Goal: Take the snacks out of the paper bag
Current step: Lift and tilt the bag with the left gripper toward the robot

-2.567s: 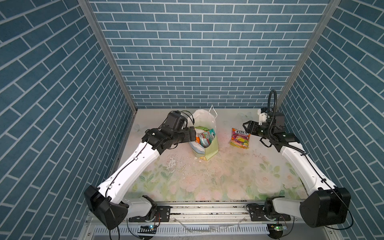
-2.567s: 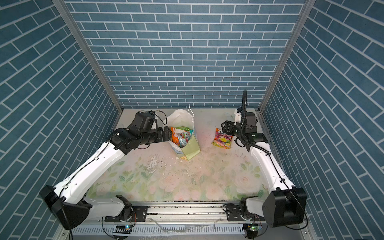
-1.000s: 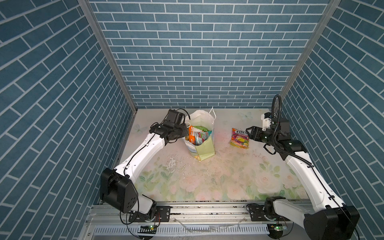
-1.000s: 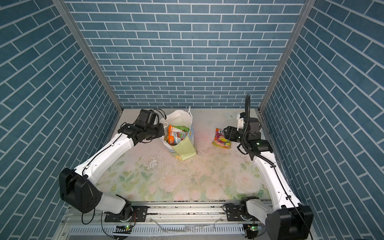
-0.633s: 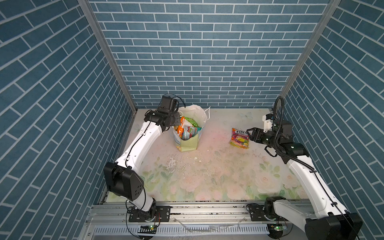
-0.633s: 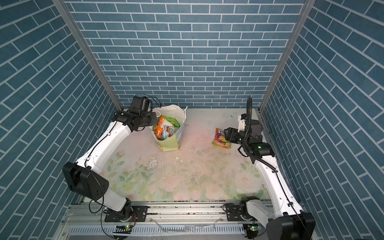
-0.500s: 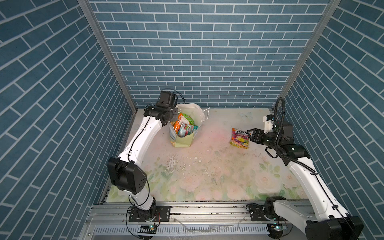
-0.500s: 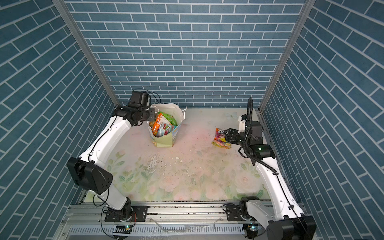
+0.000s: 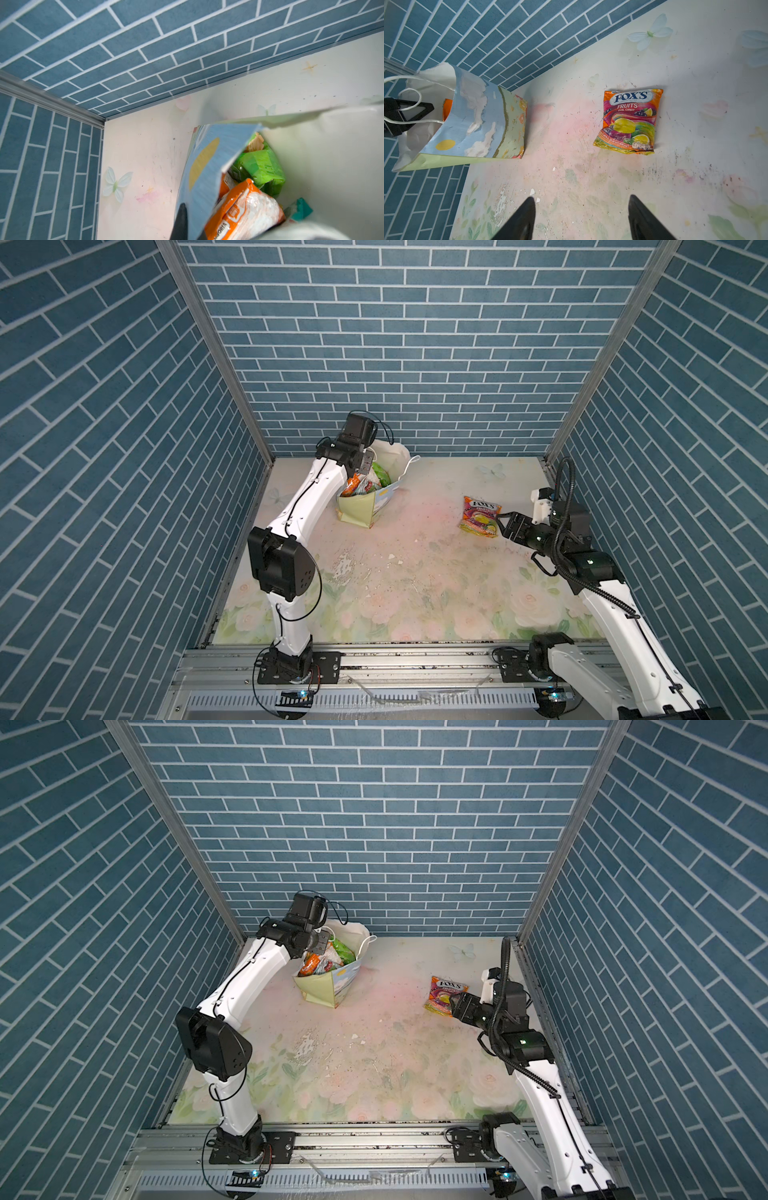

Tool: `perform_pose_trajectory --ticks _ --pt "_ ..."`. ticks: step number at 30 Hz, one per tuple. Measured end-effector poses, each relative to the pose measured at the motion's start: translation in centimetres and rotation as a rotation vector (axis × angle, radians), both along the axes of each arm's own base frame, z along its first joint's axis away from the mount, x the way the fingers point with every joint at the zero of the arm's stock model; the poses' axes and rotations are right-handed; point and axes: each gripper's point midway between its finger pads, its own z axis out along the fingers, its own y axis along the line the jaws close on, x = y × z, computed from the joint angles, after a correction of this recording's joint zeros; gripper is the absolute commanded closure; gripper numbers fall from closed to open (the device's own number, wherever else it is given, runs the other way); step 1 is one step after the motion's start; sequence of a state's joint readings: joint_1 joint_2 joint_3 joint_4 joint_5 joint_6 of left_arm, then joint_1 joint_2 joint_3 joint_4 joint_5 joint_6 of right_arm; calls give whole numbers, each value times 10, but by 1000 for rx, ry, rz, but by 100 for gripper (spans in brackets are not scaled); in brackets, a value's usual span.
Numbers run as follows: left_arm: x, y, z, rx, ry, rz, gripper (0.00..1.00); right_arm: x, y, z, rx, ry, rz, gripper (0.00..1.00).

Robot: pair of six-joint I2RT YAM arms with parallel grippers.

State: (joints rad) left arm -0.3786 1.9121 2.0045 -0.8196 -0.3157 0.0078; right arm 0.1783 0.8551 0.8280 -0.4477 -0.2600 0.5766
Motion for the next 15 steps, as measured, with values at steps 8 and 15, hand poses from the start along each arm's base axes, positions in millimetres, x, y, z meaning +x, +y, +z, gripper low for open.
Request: perform_pose_trajectory --ticks 8,15 --pt "3 -6 -1 -94 4 1 100 -12 -1 -14 57 20 -29 29" --pt "7 33 0 -102 24 78 100 -10 4 -8 93 7 -14 29"
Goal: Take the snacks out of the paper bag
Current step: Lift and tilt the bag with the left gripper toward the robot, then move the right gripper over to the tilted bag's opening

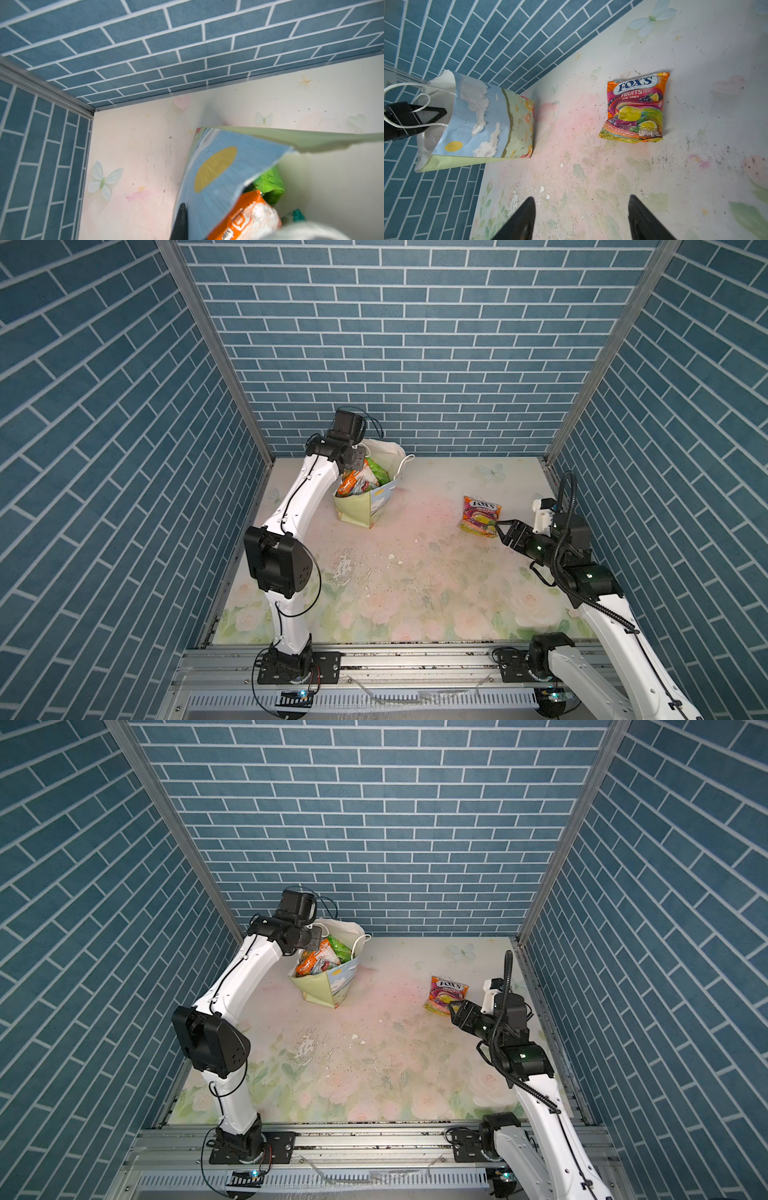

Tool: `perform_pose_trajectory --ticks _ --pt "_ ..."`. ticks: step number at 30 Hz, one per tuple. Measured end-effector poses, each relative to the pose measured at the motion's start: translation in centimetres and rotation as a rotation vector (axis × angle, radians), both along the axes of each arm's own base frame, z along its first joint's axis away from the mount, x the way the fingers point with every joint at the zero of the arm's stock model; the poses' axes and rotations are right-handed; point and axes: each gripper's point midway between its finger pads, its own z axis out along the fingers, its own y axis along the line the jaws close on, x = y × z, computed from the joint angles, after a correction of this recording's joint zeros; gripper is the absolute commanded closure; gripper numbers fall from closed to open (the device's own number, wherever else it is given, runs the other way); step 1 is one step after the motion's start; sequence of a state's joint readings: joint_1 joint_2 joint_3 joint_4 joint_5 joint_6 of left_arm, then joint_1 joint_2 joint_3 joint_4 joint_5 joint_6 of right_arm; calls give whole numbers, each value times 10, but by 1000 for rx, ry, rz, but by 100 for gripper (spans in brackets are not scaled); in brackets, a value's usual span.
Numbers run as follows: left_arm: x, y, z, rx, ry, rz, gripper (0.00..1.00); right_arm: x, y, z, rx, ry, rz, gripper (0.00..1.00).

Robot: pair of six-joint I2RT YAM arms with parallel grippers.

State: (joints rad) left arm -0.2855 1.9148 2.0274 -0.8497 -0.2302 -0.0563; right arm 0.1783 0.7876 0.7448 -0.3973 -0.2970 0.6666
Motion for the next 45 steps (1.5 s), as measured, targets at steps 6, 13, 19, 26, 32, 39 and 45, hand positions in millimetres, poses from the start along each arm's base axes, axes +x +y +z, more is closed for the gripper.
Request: perform_pose_trajectory --ticks 6,13,19,26,32,39,45 --pt "-7 46 5 34 37 71 100 3 4 0 22 3 9 26" --pt "-5 74 48 139 -34 82 100 0 4 3 26 -3 10 25" --pt "-1 80 74 164 -95 79 100 -2 3 1 22 7 8 25" --pt "3 54 21 230 23 7 100 -4 3 -2 23 22 11 25" --pt "0 -4 -11 219 42 -102 100 2 13 5 81 11 32 27" --pt "-16 -43 -32 183 83 -161 100 1 62 -1 87 30 164 29" --pt "-24 -50 -40 105 109 -162 100 3 111 -1 73 28 283 29"
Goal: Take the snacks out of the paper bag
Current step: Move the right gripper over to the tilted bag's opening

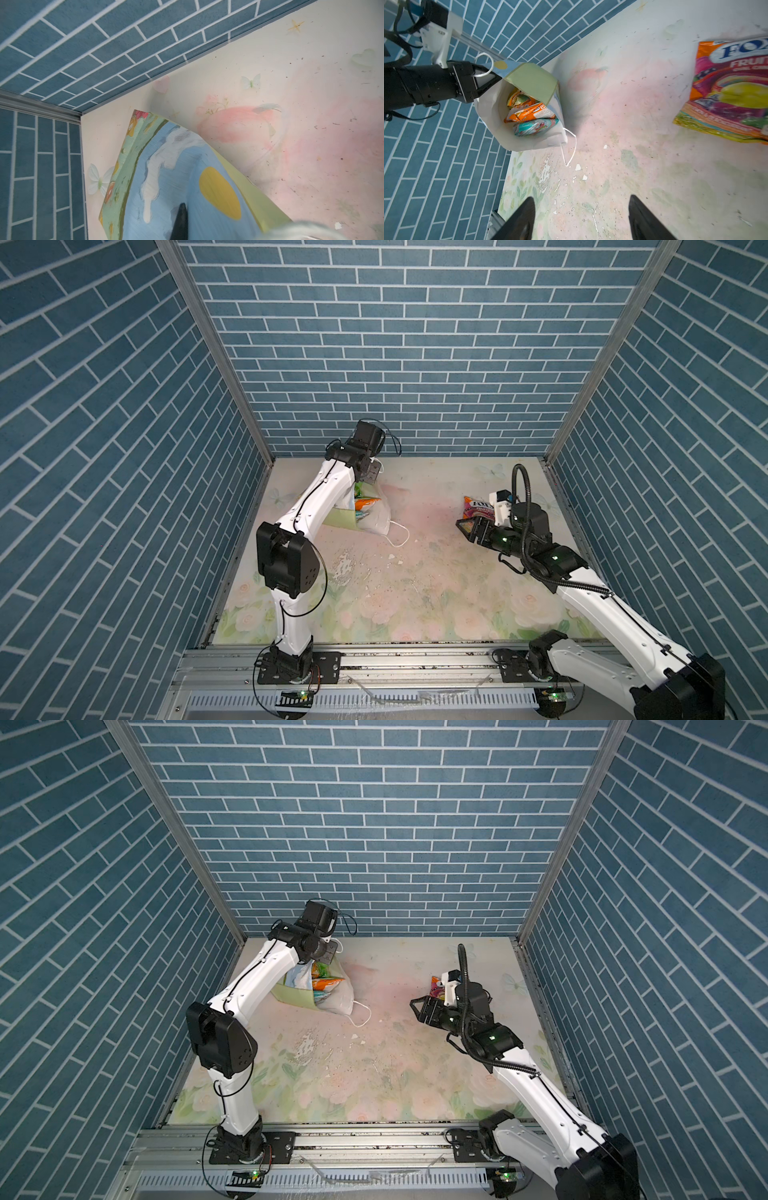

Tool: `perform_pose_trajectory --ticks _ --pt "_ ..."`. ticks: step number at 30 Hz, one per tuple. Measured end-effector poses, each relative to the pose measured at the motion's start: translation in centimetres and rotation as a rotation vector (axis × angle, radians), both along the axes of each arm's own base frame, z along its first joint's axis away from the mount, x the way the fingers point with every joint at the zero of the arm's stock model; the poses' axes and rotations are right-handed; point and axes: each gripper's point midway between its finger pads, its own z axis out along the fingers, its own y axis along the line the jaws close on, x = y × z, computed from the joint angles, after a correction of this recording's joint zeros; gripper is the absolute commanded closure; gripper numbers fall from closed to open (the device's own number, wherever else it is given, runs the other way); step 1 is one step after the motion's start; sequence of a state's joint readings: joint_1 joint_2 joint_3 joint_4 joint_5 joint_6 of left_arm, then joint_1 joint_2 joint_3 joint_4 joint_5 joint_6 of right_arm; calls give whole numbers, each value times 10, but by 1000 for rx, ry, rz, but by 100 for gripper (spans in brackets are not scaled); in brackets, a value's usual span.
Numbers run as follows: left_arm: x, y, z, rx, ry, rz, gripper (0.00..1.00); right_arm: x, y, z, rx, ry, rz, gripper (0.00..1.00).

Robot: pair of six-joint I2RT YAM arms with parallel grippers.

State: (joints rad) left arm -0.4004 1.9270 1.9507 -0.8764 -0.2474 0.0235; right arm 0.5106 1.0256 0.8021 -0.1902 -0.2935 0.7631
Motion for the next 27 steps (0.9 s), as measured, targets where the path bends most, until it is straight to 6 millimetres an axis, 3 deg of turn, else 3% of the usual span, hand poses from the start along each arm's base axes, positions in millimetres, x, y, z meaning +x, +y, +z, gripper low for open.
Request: perform_pose_trajectory --ticks 12,15,27 --pt "-61 9 -12 -119 9 -1 100 11 51 20 -12 -50 74 31" --pt "-63 9 -9 -139 3 6 100 10 65 21 -19 -61 98 31" --pt "-64 3 -11 -197 17 9 100 3 119 -4 -77 -51 185 32"
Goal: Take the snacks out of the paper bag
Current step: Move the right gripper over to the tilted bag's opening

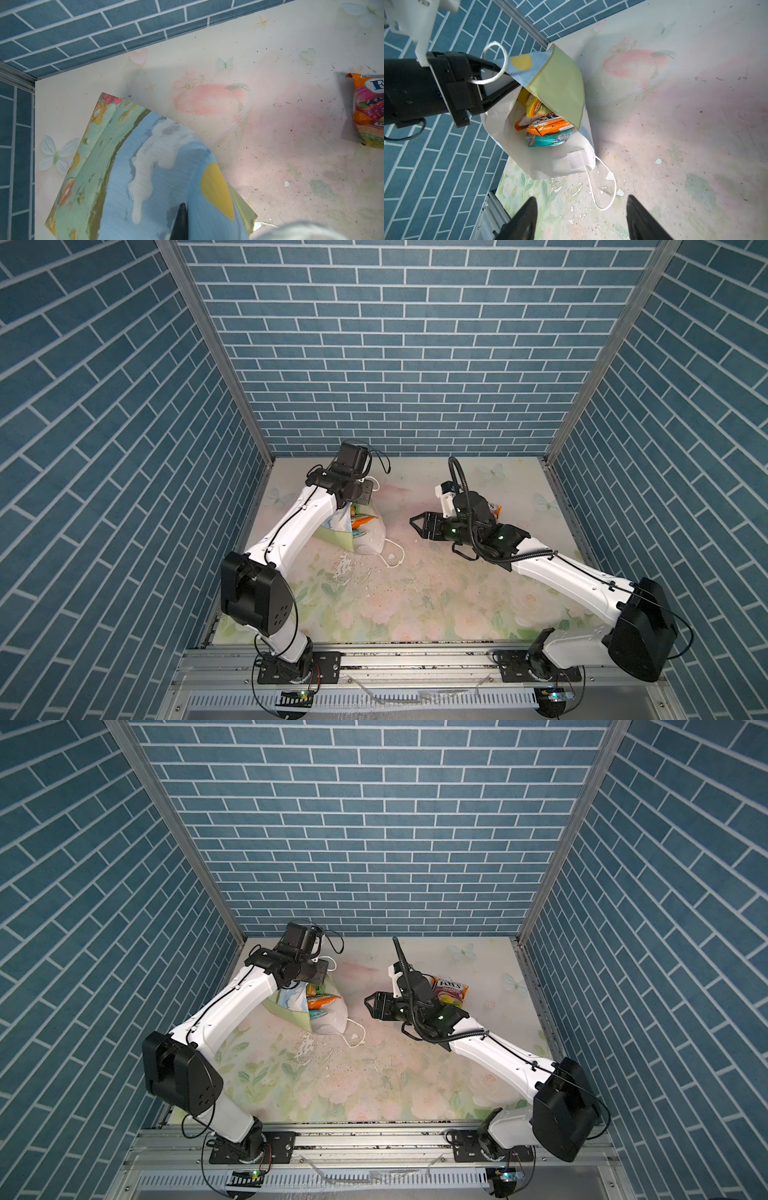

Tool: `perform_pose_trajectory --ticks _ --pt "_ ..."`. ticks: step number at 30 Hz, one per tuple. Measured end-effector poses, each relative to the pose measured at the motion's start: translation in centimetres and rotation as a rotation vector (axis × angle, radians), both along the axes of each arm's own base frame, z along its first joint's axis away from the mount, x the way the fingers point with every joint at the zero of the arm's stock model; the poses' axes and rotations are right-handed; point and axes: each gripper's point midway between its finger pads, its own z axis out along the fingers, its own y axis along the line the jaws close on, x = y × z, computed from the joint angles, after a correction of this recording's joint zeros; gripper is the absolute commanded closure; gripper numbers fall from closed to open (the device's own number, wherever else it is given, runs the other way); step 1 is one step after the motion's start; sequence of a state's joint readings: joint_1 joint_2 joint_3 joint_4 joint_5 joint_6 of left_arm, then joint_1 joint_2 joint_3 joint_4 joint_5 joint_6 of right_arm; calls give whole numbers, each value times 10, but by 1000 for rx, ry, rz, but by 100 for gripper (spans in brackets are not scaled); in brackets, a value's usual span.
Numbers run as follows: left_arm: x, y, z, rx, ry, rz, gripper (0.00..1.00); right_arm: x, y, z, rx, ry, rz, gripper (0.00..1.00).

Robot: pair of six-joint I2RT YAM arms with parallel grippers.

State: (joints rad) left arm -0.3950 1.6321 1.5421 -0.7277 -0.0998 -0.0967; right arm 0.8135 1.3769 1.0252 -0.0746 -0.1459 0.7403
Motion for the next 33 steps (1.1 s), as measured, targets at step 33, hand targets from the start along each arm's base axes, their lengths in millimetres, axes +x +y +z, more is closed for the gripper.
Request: perform_pose_trajectory --ticks 33 --pt "-7 -5 5 -96 7 -12 100 -13 108 -63 3 -52 98 46"
